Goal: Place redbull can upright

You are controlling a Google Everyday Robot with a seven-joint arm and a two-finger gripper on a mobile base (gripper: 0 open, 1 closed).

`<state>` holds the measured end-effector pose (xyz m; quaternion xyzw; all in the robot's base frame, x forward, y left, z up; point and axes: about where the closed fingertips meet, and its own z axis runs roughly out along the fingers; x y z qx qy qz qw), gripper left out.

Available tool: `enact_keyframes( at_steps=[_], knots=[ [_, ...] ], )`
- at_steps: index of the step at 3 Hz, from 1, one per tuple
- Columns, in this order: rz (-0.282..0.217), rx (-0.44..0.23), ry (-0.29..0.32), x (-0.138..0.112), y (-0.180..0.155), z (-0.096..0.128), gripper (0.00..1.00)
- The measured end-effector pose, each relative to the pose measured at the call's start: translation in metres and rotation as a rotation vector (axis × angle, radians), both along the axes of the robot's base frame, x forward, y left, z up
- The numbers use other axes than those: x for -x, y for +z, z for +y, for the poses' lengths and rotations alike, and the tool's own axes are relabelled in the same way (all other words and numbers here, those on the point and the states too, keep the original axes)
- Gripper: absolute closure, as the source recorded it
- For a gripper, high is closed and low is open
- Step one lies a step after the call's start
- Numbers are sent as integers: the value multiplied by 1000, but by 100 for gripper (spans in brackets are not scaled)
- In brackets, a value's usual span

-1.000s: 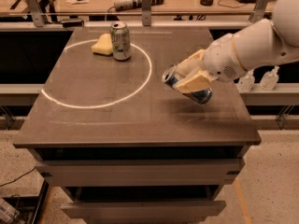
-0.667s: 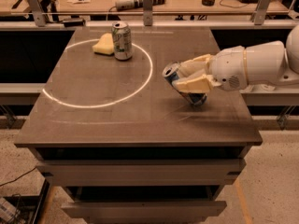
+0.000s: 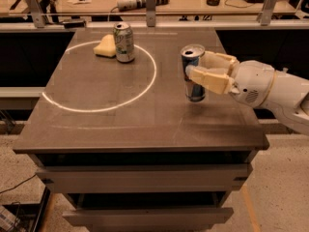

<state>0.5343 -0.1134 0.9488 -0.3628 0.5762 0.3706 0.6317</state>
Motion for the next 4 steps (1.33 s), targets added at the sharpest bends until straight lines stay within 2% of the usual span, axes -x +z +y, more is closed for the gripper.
enact_keyframes(
  at_steps=[1,2,3,4],
  knots=[
    [-21,-113,-18,7,13,-3,100],
    [4,-98,-23,13,13,-1,100],
    [41,-41,-36,14,5,2,100],
    [76,-37,-46,14,-9,6,100]
  ],
)
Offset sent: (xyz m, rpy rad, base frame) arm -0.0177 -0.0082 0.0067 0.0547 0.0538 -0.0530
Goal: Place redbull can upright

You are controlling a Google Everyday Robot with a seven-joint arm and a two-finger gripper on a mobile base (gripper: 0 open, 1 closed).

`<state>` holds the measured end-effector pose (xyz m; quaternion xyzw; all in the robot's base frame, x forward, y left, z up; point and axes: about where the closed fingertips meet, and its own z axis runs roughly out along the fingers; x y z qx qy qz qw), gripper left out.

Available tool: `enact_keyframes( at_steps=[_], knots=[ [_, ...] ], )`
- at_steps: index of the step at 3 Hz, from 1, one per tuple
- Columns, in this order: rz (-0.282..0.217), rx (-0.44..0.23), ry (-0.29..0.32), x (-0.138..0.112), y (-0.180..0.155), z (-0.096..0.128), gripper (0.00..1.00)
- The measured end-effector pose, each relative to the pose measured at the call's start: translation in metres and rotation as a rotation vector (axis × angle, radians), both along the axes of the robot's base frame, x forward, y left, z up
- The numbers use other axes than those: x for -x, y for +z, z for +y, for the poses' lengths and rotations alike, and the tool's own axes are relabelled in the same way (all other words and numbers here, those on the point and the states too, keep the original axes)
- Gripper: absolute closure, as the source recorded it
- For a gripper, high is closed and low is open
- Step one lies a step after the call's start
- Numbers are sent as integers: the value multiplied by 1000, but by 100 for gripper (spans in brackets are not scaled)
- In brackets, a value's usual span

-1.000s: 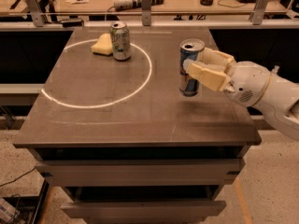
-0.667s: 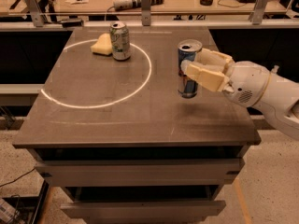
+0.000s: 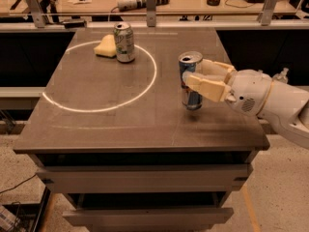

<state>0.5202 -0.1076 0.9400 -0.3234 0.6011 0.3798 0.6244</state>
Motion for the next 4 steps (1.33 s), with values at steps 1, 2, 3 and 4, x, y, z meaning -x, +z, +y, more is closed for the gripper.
enact_keyframes(
  at_steps=[1,2,3,4],
  knots=[
    [14,-38,-11,-1,-11,4,100],
    [18,-65,-15,0,-20,8,100],
    [18,-74,-16,1,-27,10,100],
    [21,-43,-9,2,-31,12,81]
  ],
)
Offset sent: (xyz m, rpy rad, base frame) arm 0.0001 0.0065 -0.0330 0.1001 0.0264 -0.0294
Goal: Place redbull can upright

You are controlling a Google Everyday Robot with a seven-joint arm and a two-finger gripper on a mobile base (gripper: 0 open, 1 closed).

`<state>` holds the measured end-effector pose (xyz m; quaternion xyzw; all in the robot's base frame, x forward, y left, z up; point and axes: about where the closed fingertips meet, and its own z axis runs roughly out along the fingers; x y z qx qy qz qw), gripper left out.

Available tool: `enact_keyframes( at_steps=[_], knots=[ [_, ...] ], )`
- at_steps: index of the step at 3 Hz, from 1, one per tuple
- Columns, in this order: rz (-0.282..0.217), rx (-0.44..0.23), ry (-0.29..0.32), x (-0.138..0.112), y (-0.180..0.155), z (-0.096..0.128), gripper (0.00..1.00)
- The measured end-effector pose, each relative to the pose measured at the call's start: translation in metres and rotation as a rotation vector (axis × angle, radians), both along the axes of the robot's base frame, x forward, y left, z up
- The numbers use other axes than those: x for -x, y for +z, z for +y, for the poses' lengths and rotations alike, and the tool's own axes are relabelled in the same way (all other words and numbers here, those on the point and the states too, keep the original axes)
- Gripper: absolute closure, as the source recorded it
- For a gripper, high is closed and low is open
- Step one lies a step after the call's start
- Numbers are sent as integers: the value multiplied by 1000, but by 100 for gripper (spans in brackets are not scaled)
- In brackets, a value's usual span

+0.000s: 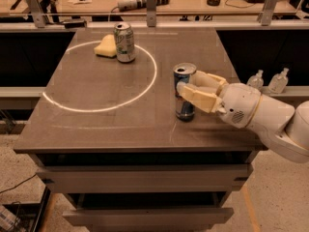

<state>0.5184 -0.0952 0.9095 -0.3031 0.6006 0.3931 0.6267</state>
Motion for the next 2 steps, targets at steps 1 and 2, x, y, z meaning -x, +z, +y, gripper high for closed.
enact_keyframes(
  at_steps=[1,2],
  knots=[
    [-1,-2,3,0,1,2,59],
    [-3,-1,7,0,2,4,35]
  ],
)
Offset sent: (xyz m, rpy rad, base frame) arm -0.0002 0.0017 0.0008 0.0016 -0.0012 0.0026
